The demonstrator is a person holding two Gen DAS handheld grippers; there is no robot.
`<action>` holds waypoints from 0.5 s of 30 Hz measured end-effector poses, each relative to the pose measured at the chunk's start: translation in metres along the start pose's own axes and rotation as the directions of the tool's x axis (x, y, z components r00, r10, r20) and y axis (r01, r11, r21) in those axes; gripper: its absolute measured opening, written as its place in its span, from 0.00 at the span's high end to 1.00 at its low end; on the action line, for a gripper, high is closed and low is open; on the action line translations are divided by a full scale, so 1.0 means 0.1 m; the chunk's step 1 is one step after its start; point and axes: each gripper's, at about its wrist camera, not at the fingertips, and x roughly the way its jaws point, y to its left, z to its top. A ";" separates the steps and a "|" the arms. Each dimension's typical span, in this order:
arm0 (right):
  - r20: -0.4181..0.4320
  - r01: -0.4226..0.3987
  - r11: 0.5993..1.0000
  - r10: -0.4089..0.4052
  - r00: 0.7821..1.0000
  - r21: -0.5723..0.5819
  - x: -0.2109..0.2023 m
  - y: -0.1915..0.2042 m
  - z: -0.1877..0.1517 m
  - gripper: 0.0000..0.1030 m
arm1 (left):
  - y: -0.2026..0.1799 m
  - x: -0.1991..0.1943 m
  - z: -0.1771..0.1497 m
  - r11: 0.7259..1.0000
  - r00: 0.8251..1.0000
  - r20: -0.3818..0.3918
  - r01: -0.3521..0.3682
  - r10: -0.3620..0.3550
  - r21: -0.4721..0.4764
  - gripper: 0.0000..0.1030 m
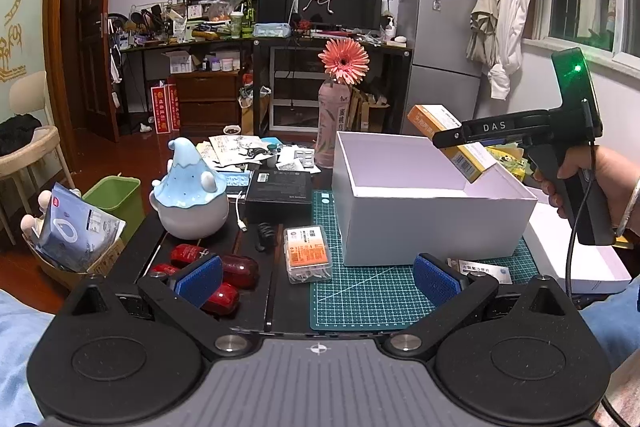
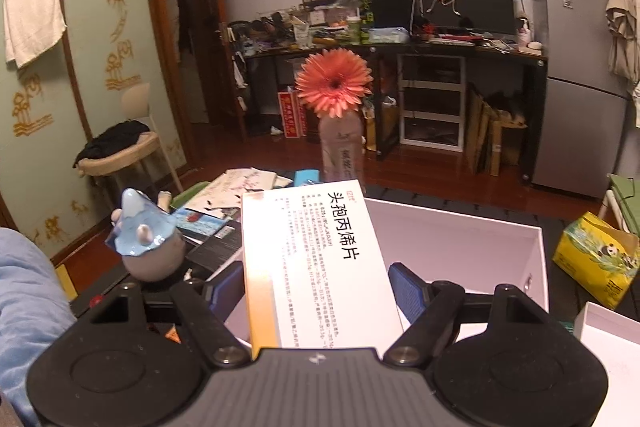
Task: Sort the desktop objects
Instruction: 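Lift the medicine box with the right gripper and carry it over the white box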
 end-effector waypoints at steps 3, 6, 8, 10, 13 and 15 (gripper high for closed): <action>-0.009 0.013 1.000 -0.013 1.000 0.010 0.04 -0.02 0.00 0.25 | 0.01 0.01 -0.01 1.000 1.000 0.002 0.008 -0.008 0.002 0.00; -0.012 0.031 0.999 -0.031 0.999 0.014 0.06 -0.01 0.01 0.25 | 0.02 0.04 -0.02 1.000 1.000 -0.004 0.013 -0.013 0.007 0.00; -0.015 0.044 0.999 -0.044 0.999 0.007 0.06 0.01 0.01 0.25 | 0.03 0.04 -0.02 1.000 1.000 -0.003 0.019 -0.019 0.006 0.00; -0.021 0.054 0.999 -0.054 0.998 -0.004 0.07 0.02 0.00 0.25 | 0.03 0.04 -0.03 1.000 1.000 0.002 0.025 -0.025 0.006 0.00; -0.040 0.070 0.997 -0.070 0.997 -0.014 0.08 0.03 0.03 0.25 | 0.01 0.03 -0.04 0.999 1.000 0.010 0.026 -0.026 0.019 0.00; -0.054 0.082 0.997 -0.082 0.995 -0.014 0.10 0.02 0.05 0.25 | 0.00 0.01 -0.04 0.999 1.000 0.019 0.024 -0.024 0.032 0.00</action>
